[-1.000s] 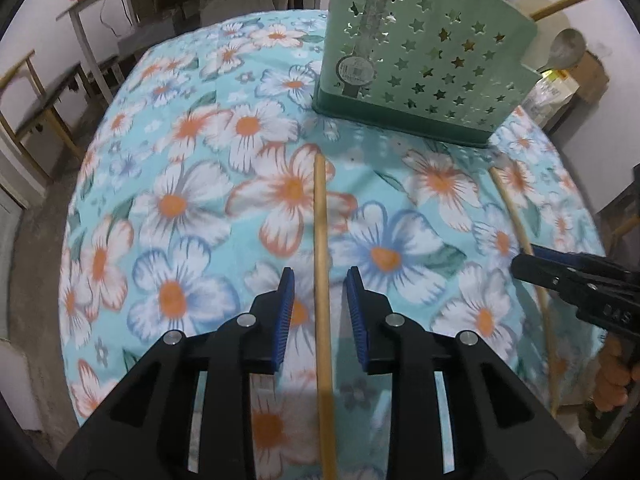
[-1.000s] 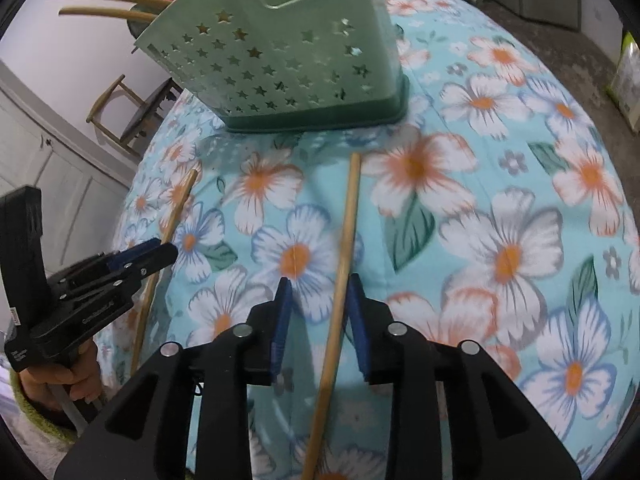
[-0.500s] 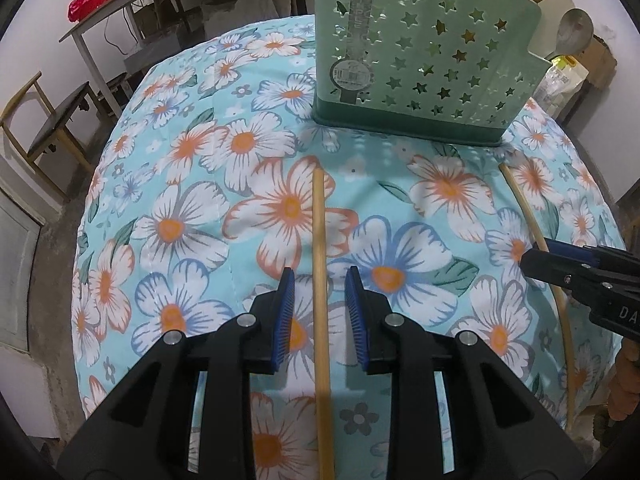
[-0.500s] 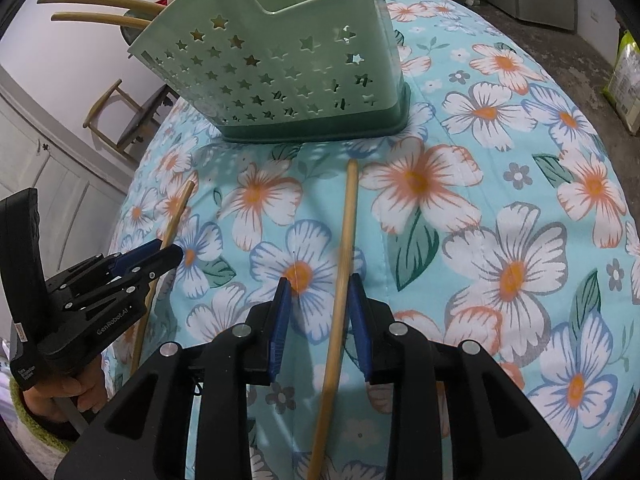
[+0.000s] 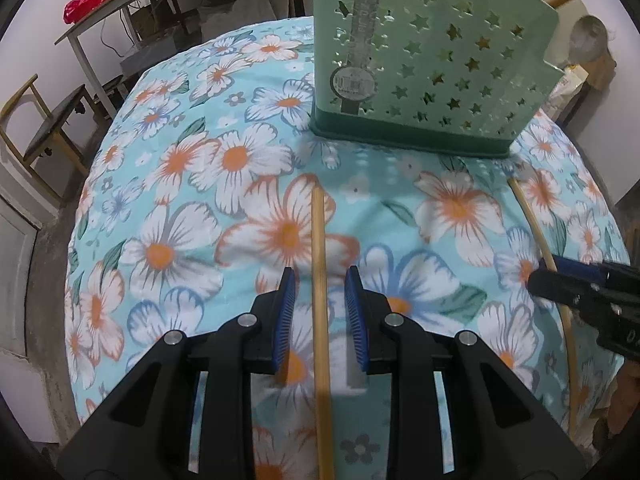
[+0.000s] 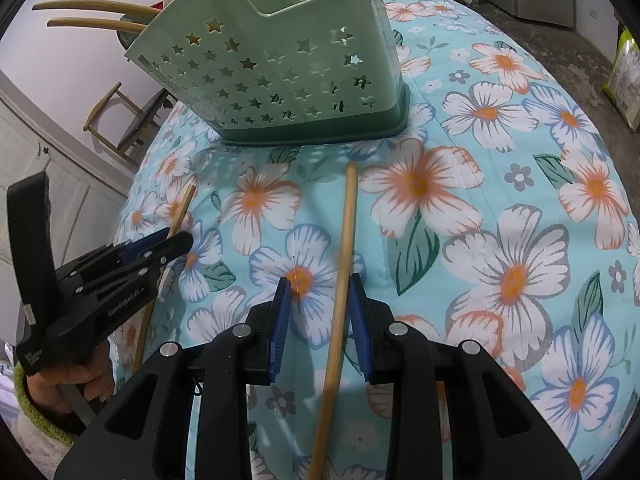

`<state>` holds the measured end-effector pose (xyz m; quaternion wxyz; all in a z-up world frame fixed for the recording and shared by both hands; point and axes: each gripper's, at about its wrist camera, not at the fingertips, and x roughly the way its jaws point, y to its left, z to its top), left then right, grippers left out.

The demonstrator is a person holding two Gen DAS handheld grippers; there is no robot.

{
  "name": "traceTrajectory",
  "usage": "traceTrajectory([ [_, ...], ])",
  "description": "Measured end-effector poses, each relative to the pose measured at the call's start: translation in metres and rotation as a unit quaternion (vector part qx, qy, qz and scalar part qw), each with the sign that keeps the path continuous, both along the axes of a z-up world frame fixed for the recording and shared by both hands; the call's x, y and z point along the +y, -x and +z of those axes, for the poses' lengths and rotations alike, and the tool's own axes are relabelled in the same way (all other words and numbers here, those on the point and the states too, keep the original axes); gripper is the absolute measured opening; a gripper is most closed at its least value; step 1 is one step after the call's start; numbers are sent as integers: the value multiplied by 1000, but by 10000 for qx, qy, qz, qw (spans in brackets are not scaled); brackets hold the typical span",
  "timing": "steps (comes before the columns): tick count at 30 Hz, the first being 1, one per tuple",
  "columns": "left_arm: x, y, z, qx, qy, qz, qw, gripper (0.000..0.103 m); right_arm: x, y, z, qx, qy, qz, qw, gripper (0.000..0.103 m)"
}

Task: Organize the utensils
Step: 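Lift the chopstick with the left tool while the right tool holds its chopstick, then carry the chopstick up and lower it into the caddy with the left tool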

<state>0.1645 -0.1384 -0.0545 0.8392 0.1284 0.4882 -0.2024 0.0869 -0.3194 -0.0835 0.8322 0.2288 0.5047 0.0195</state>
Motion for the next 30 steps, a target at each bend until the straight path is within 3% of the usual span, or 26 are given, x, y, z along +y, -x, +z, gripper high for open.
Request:
traceTrajectory([
  [6,3,-15,2,116,303,37,9995,5,0,-3,0,-11,7,-45,10000,29],
  [16,31,-15,38,294,1215,33,9921,5,-1,-12,-1,-51,81,-104,9999,26],
  [23,43,-19,72,487,1916,-26,9803,5,0,-18,-2,-74,324,-128,9994,12],
  [28,47,-12,125,-30,2484,-200,9684,5,-4,-16,-5,-99,255,-153,9995,10],
  [30,47,-9,154,-361,2803,-290,9588,5,-4,-16,-5,-104,248,-151,9995,10],
])
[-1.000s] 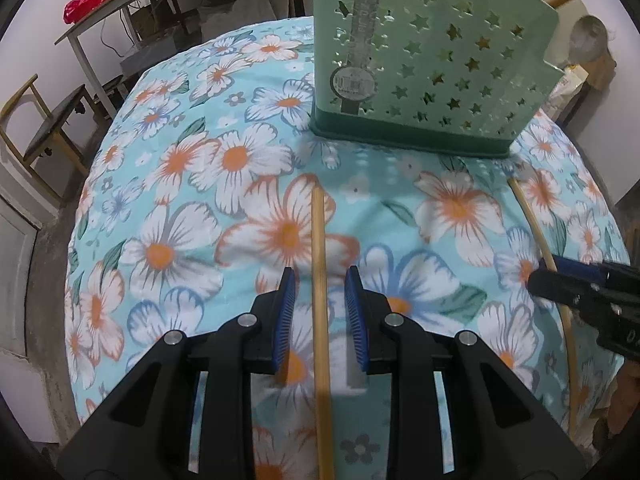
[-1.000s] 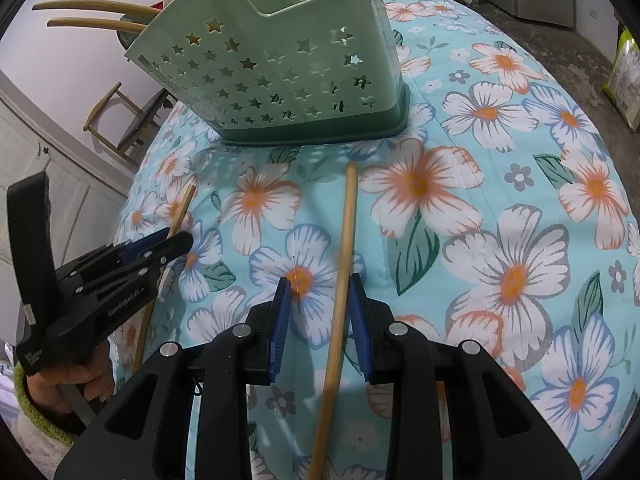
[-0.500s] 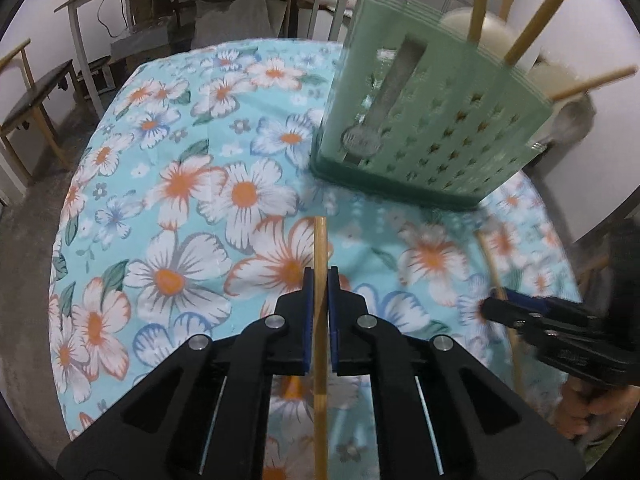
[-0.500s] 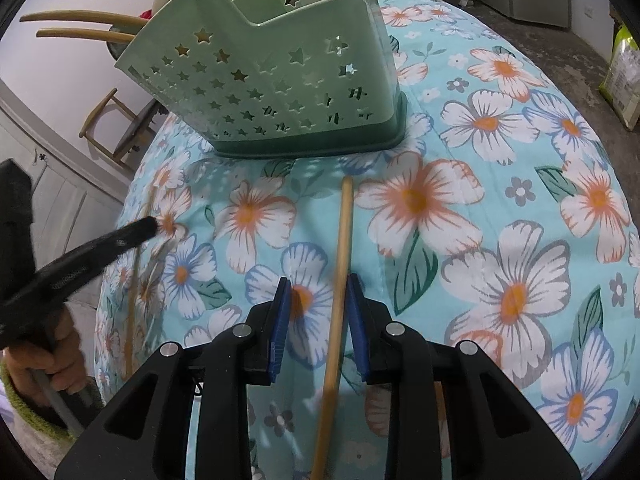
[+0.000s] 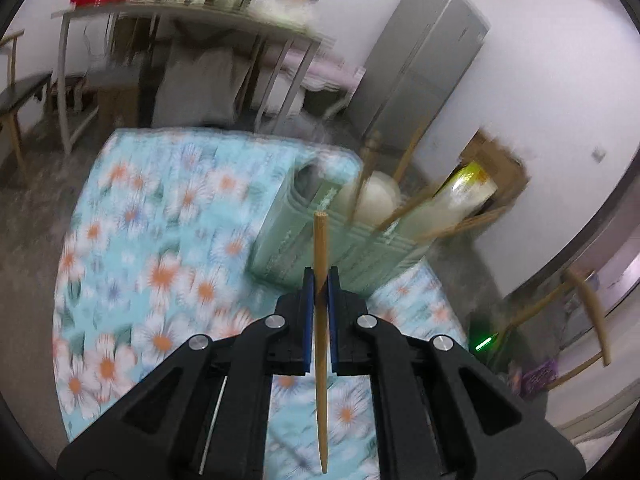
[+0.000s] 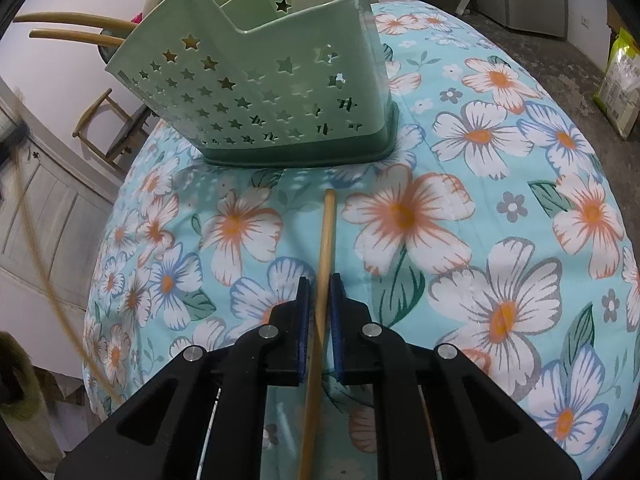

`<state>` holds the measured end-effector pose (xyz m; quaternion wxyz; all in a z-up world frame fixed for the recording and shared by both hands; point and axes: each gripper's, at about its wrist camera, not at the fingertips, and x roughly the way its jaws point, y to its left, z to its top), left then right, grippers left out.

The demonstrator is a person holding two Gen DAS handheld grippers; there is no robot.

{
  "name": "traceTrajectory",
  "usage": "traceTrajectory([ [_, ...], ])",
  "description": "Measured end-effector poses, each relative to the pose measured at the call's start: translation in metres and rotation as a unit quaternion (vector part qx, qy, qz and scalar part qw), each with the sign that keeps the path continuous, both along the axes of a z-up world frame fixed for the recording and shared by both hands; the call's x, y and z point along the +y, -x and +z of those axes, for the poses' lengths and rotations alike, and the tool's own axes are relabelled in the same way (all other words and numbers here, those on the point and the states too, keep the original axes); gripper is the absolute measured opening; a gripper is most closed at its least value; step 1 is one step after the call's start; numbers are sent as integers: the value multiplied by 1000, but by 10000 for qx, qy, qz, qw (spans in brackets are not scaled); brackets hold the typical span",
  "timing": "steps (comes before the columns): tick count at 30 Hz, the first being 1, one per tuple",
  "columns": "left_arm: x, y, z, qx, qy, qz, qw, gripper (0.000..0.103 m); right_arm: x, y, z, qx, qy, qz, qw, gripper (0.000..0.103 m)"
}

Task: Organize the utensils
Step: 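Carry the chopstick up and lower it into the caddy with the left tool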

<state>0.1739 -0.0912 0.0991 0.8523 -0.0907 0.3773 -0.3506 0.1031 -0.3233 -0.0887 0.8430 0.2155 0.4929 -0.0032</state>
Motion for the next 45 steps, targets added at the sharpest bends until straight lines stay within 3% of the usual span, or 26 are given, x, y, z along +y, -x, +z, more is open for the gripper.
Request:
traceTrajectory([
  [5,-9,8,61,-1112,626,71,9918,5,0,0,-1,-20,-34,-10,10000,10],
  [9,-30,18,97,-2285,933,60,9690,5,-3,3,0,-30,-60,-25,10000,10],
  [11,-44,15,104,-2489,985,53,9635,5,-4,3,0,-28,-73,-27,10000,10],
  [16,-77,2,103,-2834,1011,97,9536,5,-4,3,-1,-35,-111,-38,9999,10],
  [20,-102,-6,92,-2972,911,80,9504,5,-6,3,-1,-43,-152,-52,9999,10],
  [25,-128,-10,72,-3353,472,138,9408,5,-7,4,-1,-48,-188,-65,9998,9],
  [29,-143,-9,56,-3780,-32,252,9254,5,-9,5,-1,-58,-208,-69,9997,8],
  [35,-142,-12,39,-3479,-13,222,9373,6,-9,6,-1,-69,-208,-69,9997,8],
  [45,-124,-12,51,-3276,454,200,9435,5,-8,6,-1,-69,-186,-97,9998,8],
])
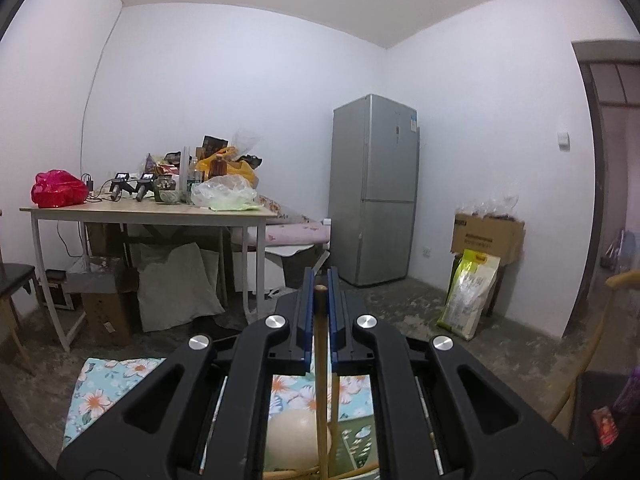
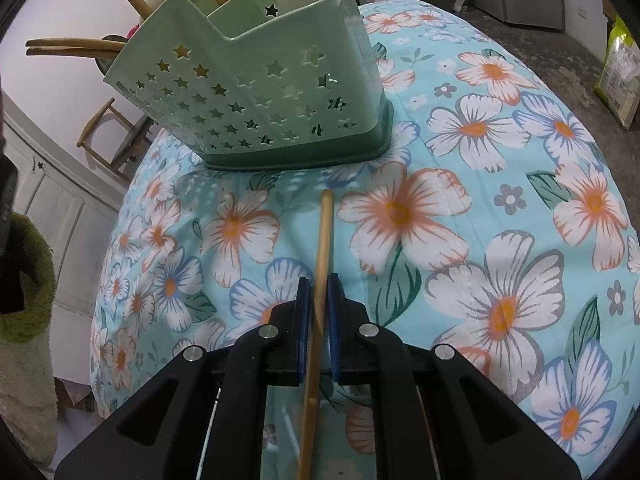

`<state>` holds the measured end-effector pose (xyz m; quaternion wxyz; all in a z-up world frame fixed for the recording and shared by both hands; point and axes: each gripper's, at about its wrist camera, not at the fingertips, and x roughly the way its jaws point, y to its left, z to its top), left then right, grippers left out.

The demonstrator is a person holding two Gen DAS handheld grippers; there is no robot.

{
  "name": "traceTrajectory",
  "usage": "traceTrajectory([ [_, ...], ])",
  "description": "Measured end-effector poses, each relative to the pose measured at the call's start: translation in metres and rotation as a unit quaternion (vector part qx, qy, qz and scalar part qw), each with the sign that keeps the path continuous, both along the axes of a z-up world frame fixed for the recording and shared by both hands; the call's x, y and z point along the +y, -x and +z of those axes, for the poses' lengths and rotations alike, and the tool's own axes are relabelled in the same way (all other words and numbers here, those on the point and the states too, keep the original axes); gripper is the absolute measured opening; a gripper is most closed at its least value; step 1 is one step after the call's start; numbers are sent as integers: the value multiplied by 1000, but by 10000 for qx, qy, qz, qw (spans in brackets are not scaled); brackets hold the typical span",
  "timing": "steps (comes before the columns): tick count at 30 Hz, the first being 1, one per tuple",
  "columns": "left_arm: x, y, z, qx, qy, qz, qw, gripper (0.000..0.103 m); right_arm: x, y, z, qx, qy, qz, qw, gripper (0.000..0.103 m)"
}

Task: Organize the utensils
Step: 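Carry the chopstick up and lower it into the caddy with the left tool, then open the left tool to release the chopstick into the caddy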

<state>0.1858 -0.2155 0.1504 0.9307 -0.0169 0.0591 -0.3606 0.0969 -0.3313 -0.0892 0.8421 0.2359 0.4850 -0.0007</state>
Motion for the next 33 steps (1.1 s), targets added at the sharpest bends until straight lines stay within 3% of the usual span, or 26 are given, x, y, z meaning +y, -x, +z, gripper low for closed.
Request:
traceTrajectory([
  [5,6,3,13,-13,292,-97,9995,5,0,0,0,-1,4,1,10000,8],
  [9,-1,2,1,73,191,-111,9997,5,0,0,0,-1,-1,-3,10000,8],
  [13,-7,-9,-18,444,-13,-201,9988,7,0,0,0,-1,-6,-5,10000,8],
  [15,-2,-12,-20,588,38,-200,9981,23,0,0,0,-2,-12,-8,10000,8],
  [21,29,-12,-10,629,403,32,9972,47,-1,0,0,19,-91,27,10000,8],
  [24,43,-8,-4,629,525,77,9966,54,-2,-1,0,33,-148,55,9999,9],
  [33,94,14,-6,902,639,269,9935,57,-11,-14,2,51,-90,-41,9999,9],
])
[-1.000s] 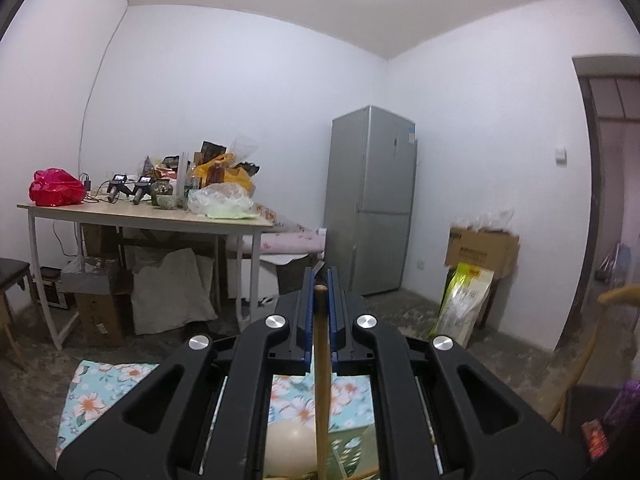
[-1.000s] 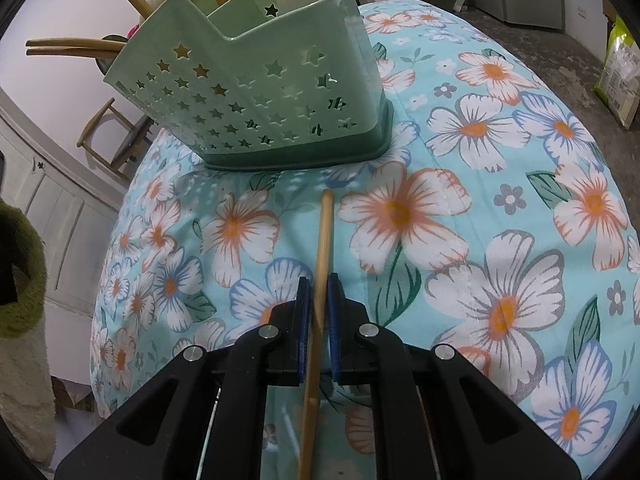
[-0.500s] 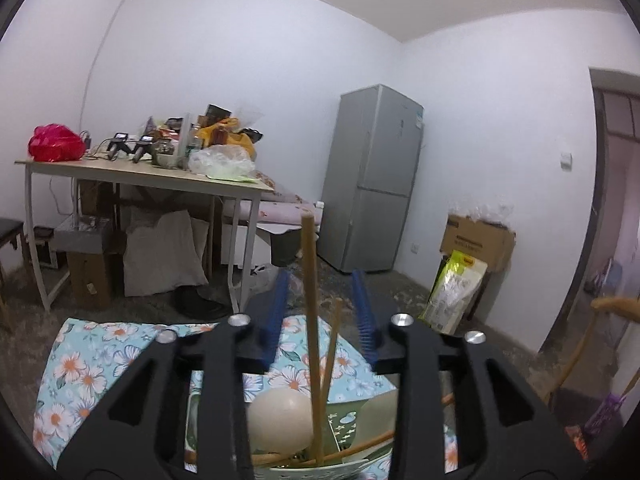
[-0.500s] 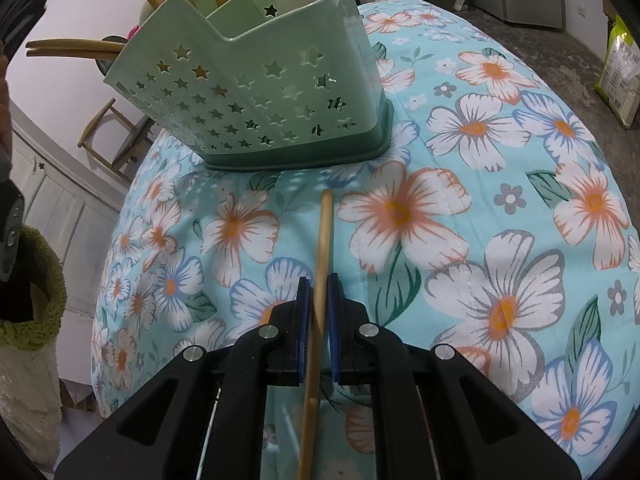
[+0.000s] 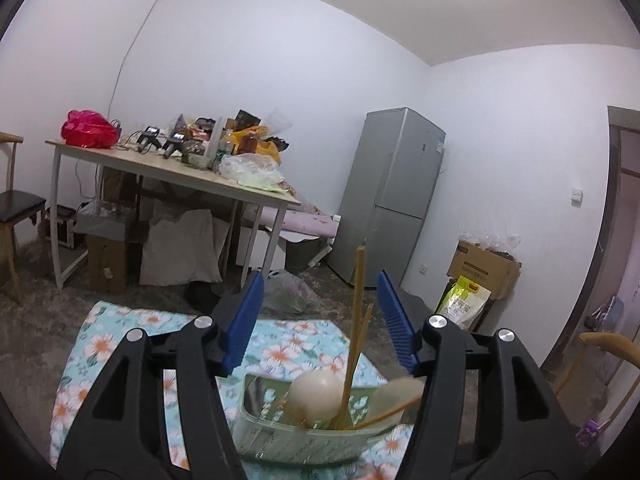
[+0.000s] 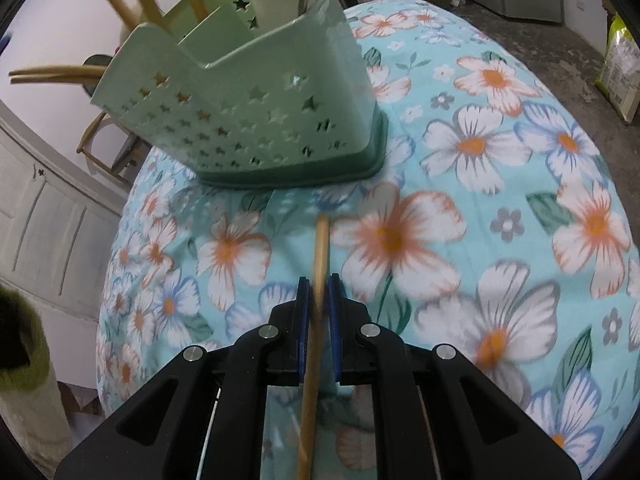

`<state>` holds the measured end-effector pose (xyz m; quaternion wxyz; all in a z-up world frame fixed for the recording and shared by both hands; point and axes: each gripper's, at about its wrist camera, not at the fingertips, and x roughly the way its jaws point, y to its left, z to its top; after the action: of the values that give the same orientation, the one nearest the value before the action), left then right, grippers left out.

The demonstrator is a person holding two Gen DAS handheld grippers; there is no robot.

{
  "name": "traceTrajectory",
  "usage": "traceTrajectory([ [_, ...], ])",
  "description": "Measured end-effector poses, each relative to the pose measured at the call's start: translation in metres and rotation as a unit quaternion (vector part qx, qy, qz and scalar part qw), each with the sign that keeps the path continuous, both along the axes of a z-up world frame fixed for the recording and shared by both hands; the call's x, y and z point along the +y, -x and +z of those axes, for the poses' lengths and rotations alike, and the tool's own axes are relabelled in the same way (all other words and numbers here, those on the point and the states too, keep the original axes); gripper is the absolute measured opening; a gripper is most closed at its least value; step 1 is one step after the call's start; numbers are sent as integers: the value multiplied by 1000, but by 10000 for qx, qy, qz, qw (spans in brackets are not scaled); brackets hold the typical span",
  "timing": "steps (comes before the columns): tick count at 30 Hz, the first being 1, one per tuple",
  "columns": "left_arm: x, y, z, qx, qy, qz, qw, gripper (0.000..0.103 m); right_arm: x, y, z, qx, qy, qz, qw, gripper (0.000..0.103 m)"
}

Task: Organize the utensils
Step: 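Open the left tool to release the chopstick into the caddy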

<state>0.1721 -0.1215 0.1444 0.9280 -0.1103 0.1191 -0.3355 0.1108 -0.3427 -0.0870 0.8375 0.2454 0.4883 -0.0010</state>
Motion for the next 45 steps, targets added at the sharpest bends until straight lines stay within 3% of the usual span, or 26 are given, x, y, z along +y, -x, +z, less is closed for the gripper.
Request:
traceTrajectory([
  [7,30,19,-33,464,-431,192,9978,58,-3,1,18,-214,56,77,9997,7],
  [11,43,19,-50,829,-433,222,9954,58,-2,10,37,-403,262,159,9987,7],
  [15,34,6,-32,825,-214,-168,9962,59,-2,10,31,-284,294,150,9991,7],
  [18,8,-14,-4,771,-47,-793,9939,67,-1,12,22,-184,208,98,9996,7],
  [21,-22,-37,9,816,-277,-824,9929,67,3,15,18,-153,194,86,9997,7],
  [25,-60,-87,5,1646,-644,-641,9822,67,5,16,16,-148,161,106,9997,7],
  [28,-70,-113,-4,2136,-607,-659,9728,40,5,16,14,-143,129,119,9997,7],
  [29,-71,-116,-4,2197,-597,-667,9715,18,5,16,14,-141,116,123,9998,7],
  [30,-72,-117,-3,2178,-613,-686,9717,6,4,15,13,-141,108,122,9998,7],
  [36,-60,-75,33,942,-368,-623,9929,5,-4,13,7,-84,22,108,9999,7],
  [38,-61,-58,39,378,-477,-526,9968,5,-3,13,6,-76,6,117,9999,7],
  [45,-82,-26,1,-417,-1027,-382,9931,5,0,15,11,-187,-21,111,9998,7],
])
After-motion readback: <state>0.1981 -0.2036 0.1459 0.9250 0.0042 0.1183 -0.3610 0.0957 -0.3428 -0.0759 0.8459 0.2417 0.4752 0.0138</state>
